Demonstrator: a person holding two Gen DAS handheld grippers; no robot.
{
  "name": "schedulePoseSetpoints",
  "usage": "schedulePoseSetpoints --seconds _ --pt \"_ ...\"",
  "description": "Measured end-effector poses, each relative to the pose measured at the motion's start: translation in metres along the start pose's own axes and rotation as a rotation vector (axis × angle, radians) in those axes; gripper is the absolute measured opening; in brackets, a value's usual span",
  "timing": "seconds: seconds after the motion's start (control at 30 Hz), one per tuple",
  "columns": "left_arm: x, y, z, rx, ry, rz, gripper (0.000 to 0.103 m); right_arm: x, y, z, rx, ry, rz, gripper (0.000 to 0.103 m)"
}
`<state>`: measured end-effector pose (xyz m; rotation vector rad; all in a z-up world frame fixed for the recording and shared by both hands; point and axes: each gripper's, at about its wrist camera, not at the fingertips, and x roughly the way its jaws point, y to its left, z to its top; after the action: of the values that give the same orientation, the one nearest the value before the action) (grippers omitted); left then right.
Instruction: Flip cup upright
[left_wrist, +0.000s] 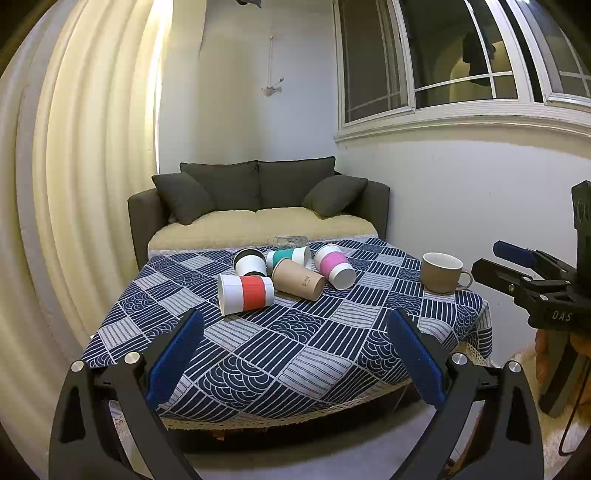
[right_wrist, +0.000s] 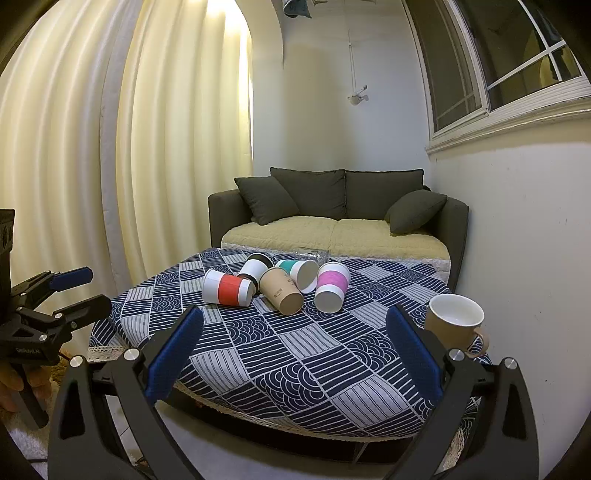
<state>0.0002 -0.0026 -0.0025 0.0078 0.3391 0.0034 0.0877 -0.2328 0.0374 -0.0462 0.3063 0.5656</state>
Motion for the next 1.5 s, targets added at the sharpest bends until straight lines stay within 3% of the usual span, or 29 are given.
schedulePoseSetpoints --seconds 1.5 --pt "0.0001 0.0022 -0.0006 -0.001 0.002 -0.006 0.097 0.0015 0.0028 -0.0005 -0.004 0.008 -0.002 0.098"
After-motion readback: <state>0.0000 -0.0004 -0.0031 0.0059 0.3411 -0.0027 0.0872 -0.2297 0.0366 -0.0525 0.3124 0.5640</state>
